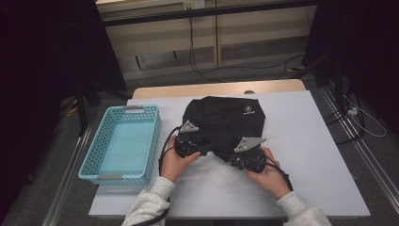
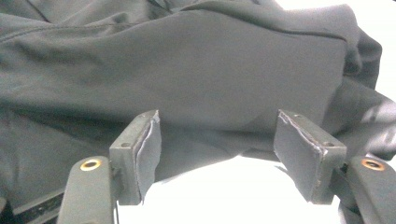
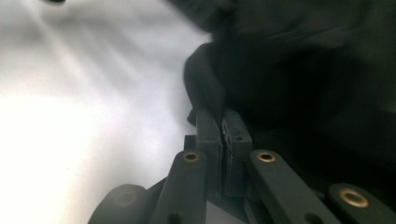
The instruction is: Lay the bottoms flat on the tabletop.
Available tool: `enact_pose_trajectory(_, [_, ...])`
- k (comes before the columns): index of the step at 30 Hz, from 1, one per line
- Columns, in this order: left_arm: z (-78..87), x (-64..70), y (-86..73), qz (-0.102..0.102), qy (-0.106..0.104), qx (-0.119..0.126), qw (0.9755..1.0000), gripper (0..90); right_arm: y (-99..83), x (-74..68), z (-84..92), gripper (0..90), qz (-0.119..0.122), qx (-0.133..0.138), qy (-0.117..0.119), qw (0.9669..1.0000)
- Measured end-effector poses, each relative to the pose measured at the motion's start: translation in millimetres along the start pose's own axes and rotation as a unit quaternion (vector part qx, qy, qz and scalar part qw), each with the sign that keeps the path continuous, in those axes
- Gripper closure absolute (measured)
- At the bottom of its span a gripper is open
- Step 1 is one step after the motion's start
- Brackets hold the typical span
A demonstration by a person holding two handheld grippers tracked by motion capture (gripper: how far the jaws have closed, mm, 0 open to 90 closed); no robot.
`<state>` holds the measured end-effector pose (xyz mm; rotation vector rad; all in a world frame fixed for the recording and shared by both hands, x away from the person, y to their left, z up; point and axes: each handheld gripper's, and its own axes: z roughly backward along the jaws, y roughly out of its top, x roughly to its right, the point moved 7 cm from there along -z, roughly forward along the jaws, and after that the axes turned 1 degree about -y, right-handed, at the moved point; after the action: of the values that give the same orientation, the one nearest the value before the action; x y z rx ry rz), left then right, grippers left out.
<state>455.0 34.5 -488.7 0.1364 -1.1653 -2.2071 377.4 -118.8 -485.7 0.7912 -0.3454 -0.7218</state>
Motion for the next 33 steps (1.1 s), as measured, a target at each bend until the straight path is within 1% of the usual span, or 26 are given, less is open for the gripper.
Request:
enact_pose_trajectory(2, [0.5,-0.2,0.8,-0.001,-0.001,0.0,1.0,32.5,1.0,10.0,11.2,88.2,-0.017,0.016,-0.011,0.9997])
enact_pose_trajectory(3, [0.6,-0.6,1.2,0.0,0.001,0.001,1.0,32.5,1.1,16.2,17.0,88.2,-0.023,0.023,-0.02,0.9993])
enact_pose_trajectory(5, [0.6,-0.6,0.9,-0.001,0.0,-0.002,1.0,32.4,1.7,29.0,29.1,88.2,-0.043,0.044,-0.036,0.9975])
enact_pose_trajectory(8, [-2.6,1.6,0.8,-0.002,-0.004,-0.002,1.0,32.1,0.5,44.8,44.3,88.1,-0.07,0.068,-0.05,0.994])
enact_pose_trajectory(9, [-4.3,2.9,0.6,-0.001,-0.005,-0.004,1.0,31.7,-0.9,48.4,47.5,88.1,-0.075,0.07,-0.053,0.9933])
enact_pose_trajectory(11, [-7.7,6.0,-0.3,-0.007,-0.012,-0.011,0.9998,31.4,-4.9,53.8,50.6,88.0,-0.084,0.071,-0.059,0.9921])
enact_pose_trajectory(17, [-18.4,18.3,-4.1,-0.017,-0.031,-0.026,0.999,30.1,-15.1,60.9,51.1,87.8,-0.095,0.063,-0.07,0.9911])
enact_pose_trajectory(20, [-20.9,23.8,-5.5,-0.023,-0.039,-0.036,0.9983,29.9,-17.2,65.9,55.4,87.6,-0.103,0.07,-0.078,0.9891])
enact_pose_trajectory(21, [-22.5,25.7,-6.9,-0.02,-0.041,-0.041,0.9981,31.2,-17.9,67.4,56.9,87.5,-0.105,0.072,-0.079,0.9887])
enact_pose_trajectory(22, [-23.5,26.9,-8.3,-0.027,-0.043,-0.044,0.9977,34.0,-18.4,68.2,58.2,87.2,-0.108,0.075,-0.077,0.9883])
enact_pose_trajectory(23, [-24.0,28.5,-8.4,-0.034,-0.042,-0.044,0.9975,38.3,-18.5,68.4,59.0,87.1,-0.106,0.079,-0.075,0.9884])
enact_pose_trajectory(24, [-24.5,29.2,-8.2,-0.042,-0.039,-0.045,0.9973,45.0,-18.6,67.7,59.3,87.0,-0.102,0.08,-0.072,0.989])
enact_pose_trajectory(25, [-24.0,30.1,-8.1,-0.043,-0.039,-0.051,0.997,49.0,-18.7,67.2,59.3,87.0,-0.1,0.077,-0.073,0.9893])
enact_pose_trajectory(28, [-24.4,30.8,-8.2,-0.037,-0.043,-0.054,0.9969,60.0,-17.8,64.8,58.9,86.9,-0.097,0.077,-0.072,0.9897])
enact_pose_trajectory(30, [-25.4,29.2,-8.0,-0.035,-0.042,-0.05,0.9973,67.3,-17.9,63.2,58.1,86.9,-0.094,0.075,-0.07,0.9902])
enact_pose_trajectory(33, [-25.4,27.3,-8.1,-0.023,-0.044,-0.049,0.9976,78.0,-19.1,61.9,56.6,86.9,-0.093,0.072,-0.069,0.9907])
